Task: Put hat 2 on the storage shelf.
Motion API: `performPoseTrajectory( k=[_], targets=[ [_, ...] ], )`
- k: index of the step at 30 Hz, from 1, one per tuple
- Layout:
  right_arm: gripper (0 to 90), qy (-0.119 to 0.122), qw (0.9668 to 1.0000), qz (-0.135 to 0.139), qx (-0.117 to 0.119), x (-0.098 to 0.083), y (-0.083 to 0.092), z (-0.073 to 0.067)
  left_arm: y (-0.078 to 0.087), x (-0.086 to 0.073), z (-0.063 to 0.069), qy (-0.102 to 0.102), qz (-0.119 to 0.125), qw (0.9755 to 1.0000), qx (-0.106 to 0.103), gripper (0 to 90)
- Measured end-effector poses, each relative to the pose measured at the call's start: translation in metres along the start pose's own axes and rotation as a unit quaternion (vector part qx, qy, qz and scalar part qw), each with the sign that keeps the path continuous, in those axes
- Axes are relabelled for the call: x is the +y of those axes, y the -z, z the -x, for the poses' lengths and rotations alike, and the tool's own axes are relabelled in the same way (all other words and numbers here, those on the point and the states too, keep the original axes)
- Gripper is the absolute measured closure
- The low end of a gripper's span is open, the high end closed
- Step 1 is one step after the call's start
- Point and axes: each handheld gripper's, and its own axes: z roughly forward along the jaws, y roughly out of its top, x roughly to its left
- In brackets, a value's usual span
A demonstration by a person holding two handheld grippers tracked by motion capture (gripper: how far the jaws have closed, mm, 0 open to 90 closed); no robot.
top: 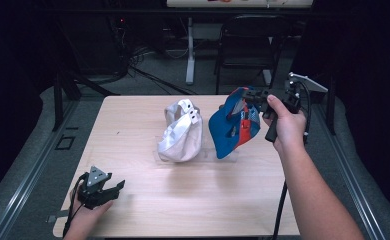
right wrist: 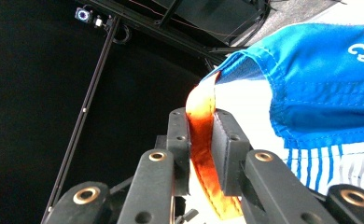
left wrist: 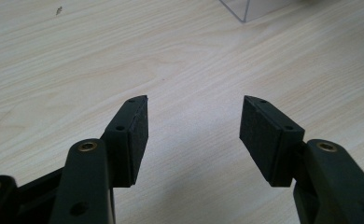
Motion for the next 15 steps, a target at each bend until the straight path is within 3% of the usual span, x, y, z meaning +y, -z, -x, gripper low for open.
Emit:
performPoseTrajectory(
  k=[5,9,15],
  targets=[
    [78.5,-0.004,0.9994,0.032,-0.013,0.002,0.002,-0.002,0.0,0.0,0.0,0.0,0.0,1.0,0.0,42.5],
    [78.5,-0.004,0.9989,0.042,-0.019,0.002,0.011,-0.001,0.001,-0.001,-0.001,0.002,0.002,1.0,0.001,42.4],
    [78.3,-0.002,0.9993,0.028,-0.023,-0.003,0.014,0.004,0.0,0.001,0.0,-0.002,0.002,1.0,0.0,42.4]
  ],
)
